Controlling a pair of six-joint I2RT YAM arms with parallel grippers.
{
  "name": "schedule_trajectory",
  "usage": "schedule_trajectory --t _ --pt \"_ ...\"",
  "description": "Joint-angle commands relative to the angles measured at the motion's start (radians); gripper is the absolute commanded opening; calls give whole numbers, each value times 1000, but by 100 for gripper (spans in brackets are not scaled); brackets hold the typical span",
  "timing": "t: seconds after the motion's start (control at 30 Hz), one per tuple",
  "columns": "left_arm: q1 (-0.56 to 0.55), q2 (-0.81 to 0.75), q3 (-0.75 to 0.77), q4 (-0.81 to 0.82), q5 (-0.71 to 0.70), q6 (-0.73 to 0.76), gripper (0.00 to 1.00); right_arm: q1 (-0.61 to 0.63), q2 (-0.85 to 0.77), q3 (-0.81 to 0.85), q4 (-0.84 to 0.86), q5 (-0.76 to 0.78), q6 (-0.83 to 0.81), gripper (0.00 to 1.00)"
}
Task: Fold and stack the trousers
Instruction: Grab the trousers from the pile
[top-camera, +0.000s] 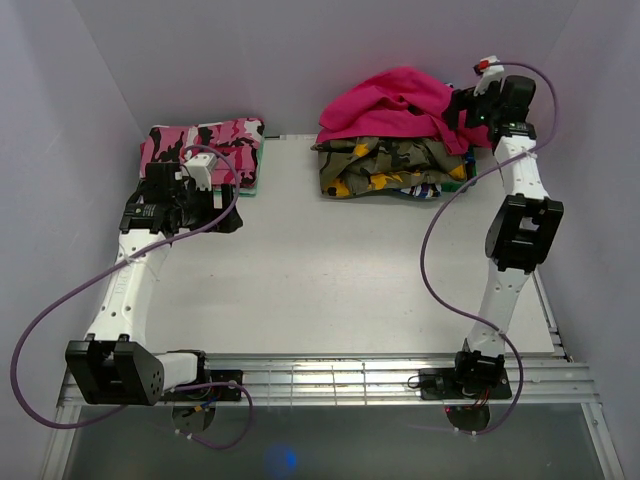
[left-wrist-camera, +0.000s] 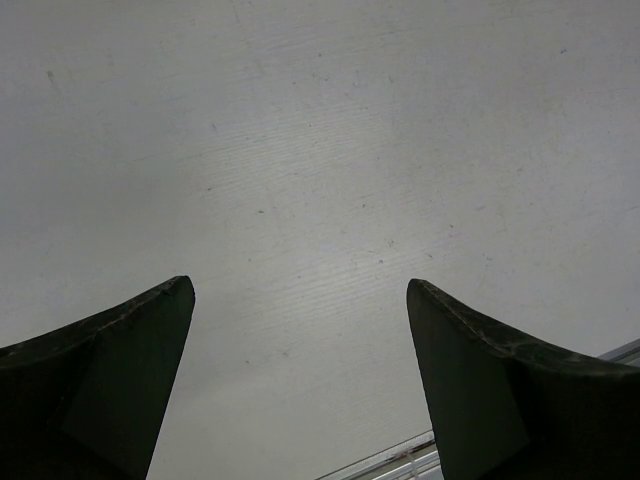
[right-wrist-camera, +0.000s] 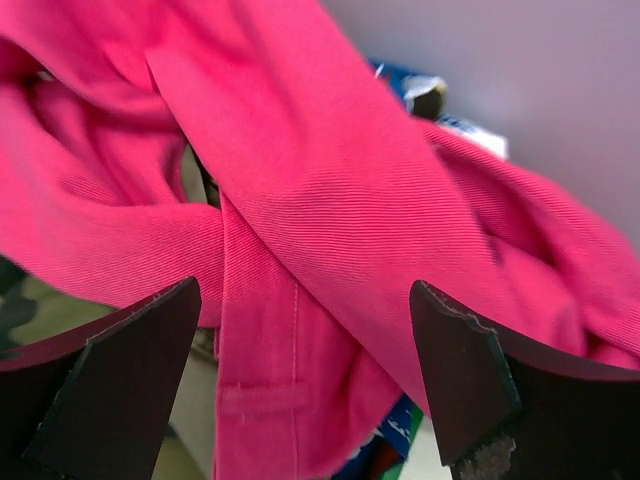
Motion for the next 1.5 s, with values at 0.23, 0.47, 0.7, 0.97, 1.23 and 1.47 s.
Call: schedule_trajectory --t 0.23,0.47,0.7,0.97,1.23,1.47 --pt "0 15 34 8 6 -7 98 213 98 -95 452 505 -376 90" --pt "0 19 30 7 11 -7 98 227 270 97 558 680 -497 90" --pt "0 21 7 16 9 -7 98 196 303 111 606 688 -562 92" --pt "0 30 11 11 -9 -7 98 185 292 136 600 664 -534 30" --pt "0 39 54 1 -84 -7 98 189 73 151 537 647 -392 8" --pt "15 49 100 -1 -94 -64 98 211 -249 54 425 484 -220 8"
